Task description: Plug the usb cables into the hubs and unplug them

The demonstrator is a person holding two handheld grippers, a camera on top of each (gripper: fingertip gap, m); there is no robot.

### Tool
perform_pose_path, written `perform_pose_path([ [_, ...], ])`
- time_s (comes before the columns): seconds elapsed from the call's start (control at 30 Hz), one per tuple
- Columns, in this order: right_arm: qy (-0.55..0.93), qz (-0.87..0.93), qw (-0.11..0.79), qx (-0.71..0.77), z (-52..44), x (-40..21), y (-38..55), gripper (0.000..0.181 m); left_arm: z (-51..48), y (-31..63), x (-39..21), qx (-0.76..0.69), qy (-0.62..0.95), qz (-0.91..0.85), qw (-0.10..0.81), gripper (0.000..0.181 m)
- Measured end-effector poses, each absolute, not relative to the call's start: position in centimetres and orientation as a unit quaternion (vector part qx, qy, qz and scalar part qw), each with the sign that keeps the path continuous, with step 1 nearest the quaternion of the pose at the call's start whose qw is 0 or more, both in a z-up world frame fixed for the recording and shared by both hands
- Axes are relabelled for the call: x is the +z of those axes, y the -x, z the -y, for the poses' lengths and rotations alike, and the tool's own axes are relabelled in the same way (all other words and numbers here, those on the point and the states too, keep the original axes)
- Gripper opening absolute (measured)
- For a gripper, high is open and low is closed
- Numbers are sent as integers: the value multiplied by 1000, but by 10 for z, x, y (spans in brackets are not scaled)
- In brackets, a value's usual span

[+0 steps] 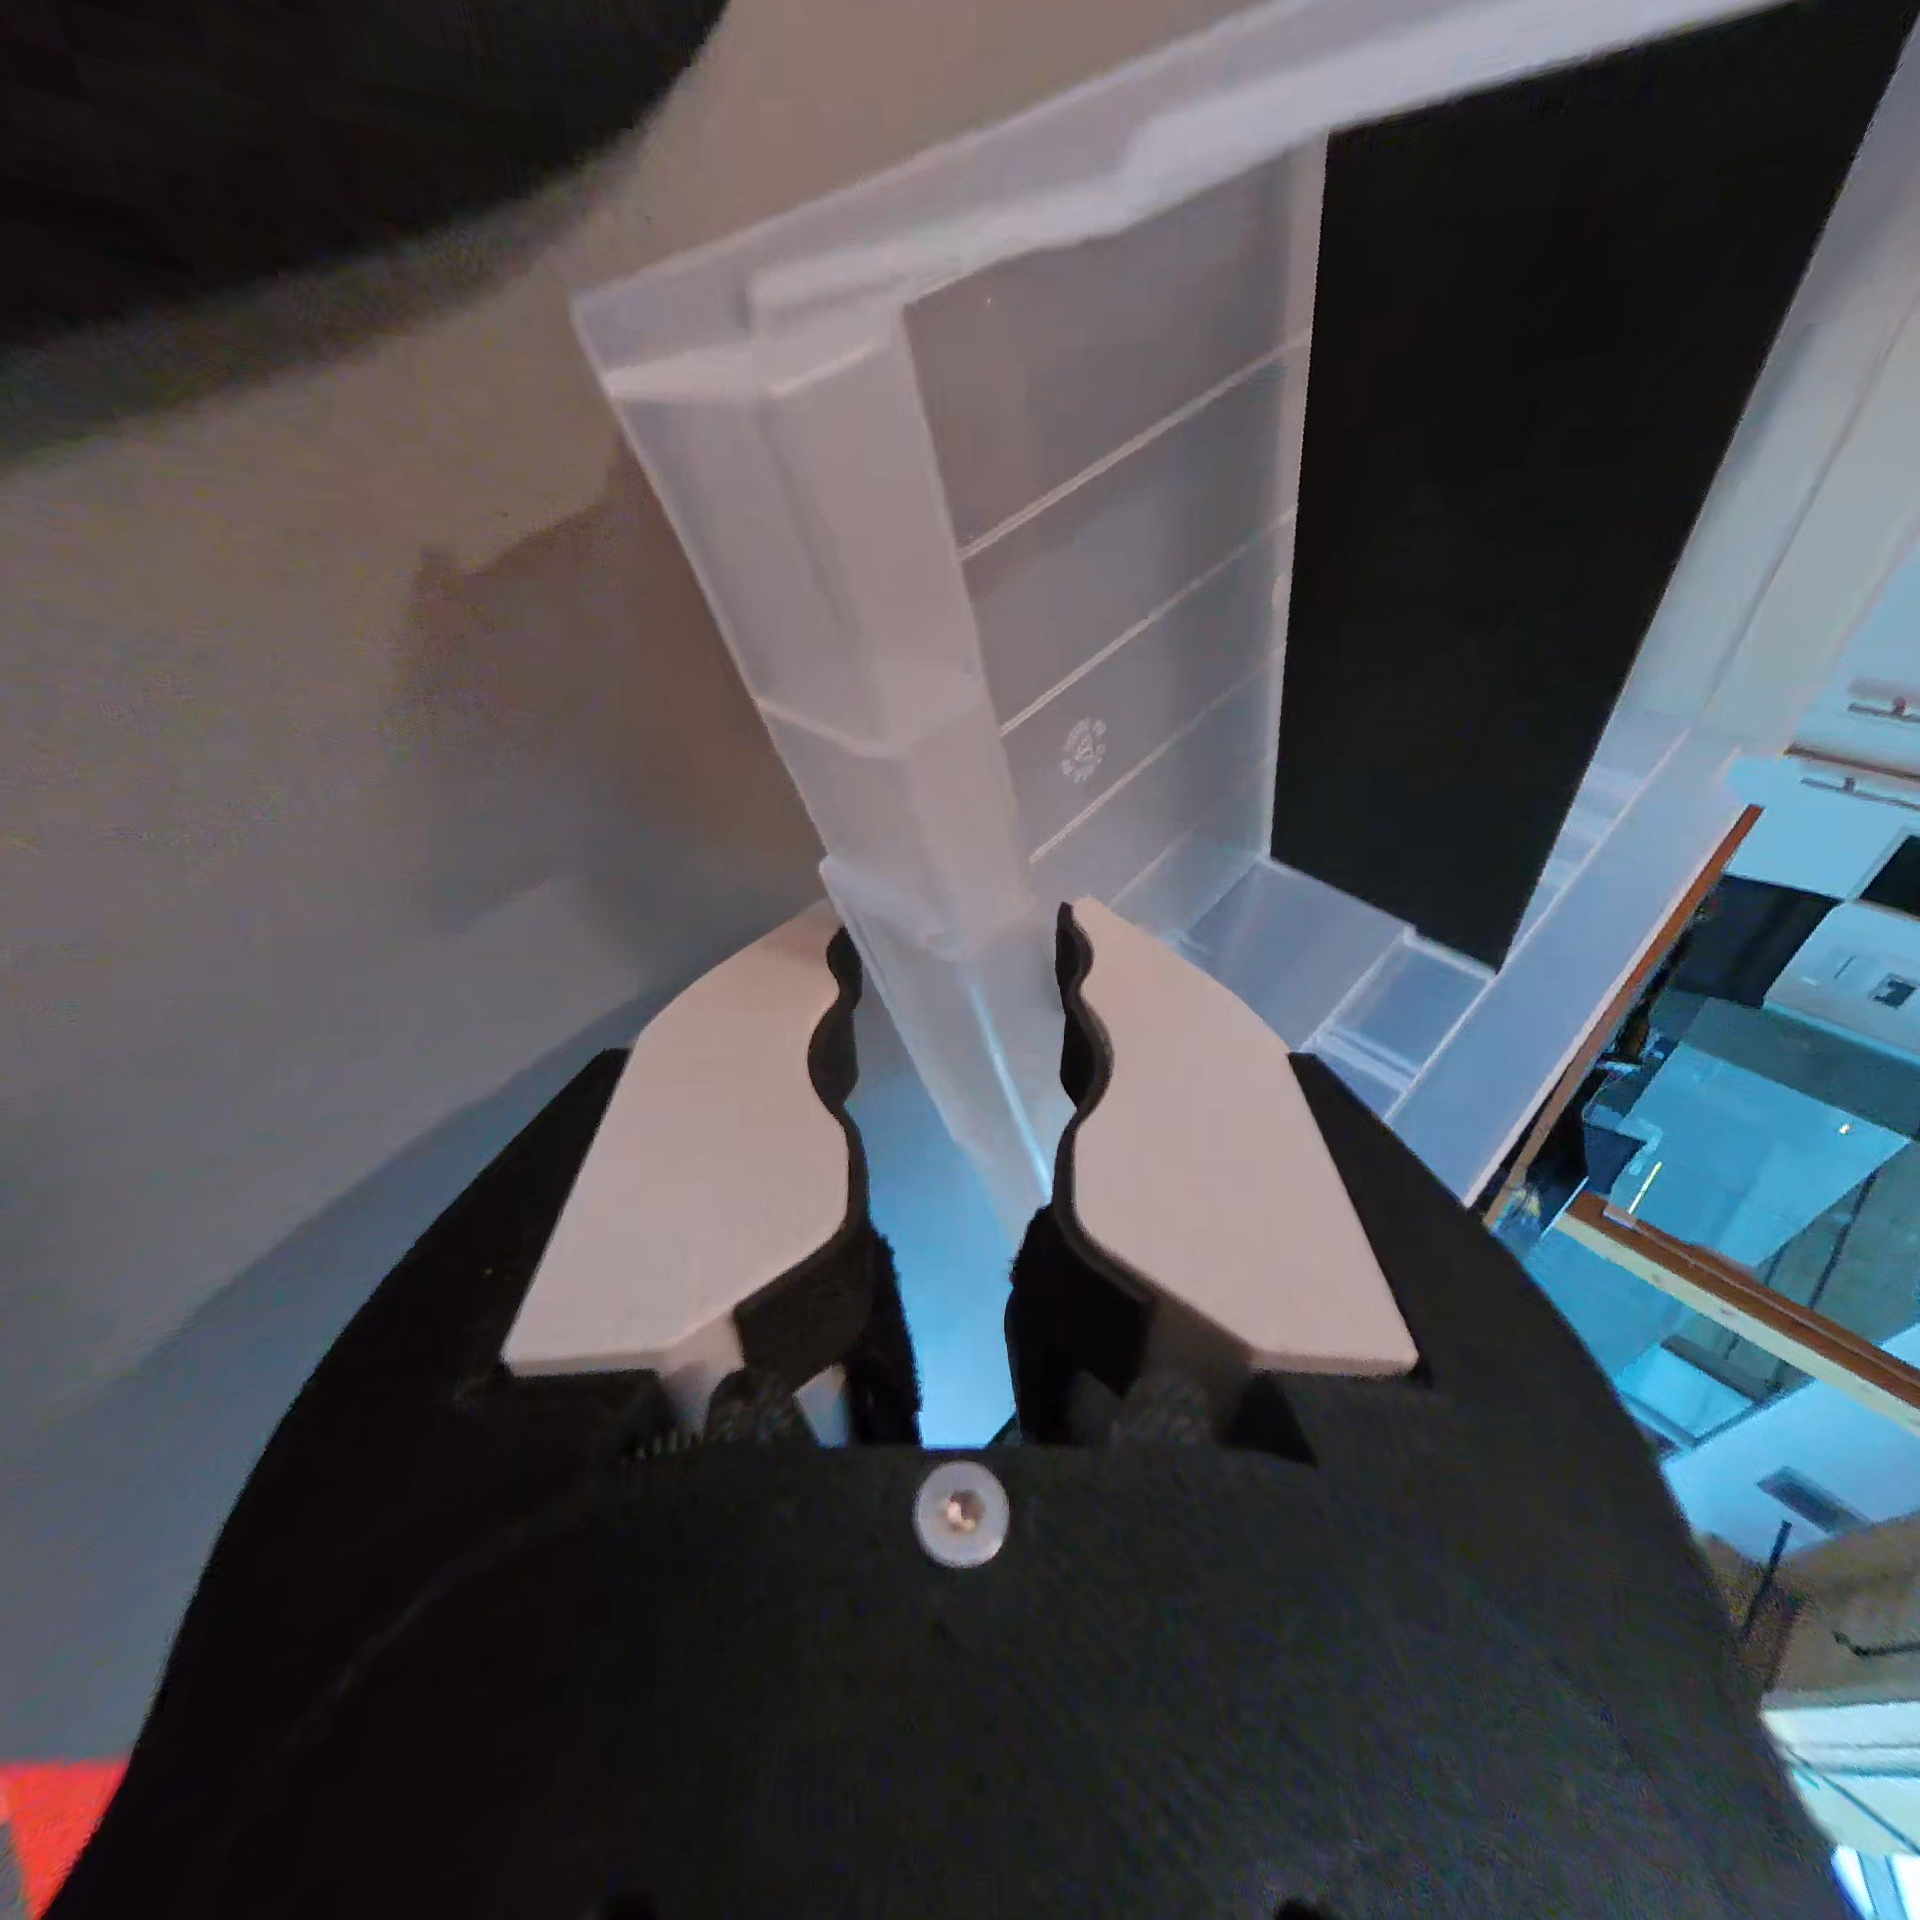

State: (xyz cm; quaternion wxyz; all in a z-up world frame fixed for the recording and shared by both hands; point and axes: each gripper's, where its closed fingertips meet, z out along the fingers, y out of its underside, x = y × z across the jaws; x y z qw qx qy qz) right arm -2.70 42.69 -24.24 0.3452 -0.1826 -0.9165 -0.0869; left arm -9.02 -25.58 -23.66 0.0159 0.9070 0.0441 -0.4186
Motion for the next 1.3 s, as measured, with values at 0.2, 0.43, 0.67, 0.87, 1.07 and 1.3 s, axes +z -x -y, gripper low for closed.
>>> perform_pose_path([
  [0.2,245,921,302,-10,-435,-244,-29,41,256,51,-238,-374,-927,11,0,30],
  [0.43,305,922,234,38,-438,-245,-59,47,277,29,-238,-358,-933,-1,15,30],
  [0.67,313,878,235,275,-391,-202,-60,73,257,8,-224,-277,-944,-117,-137,56],
  [0.87,204,814,379,390,-351,-134,-34,100,242,39,-145,-325,-864,-174,-343,58],
  [1.07,88,769,400,491,-272,-98,-19,105,257,88,-145,-274,-917,-136,-255,58],
  [1.3,-17,786,347,511,-195,-118,-12,95,259,130,-164,-172,-966,-64,-183,38],
])
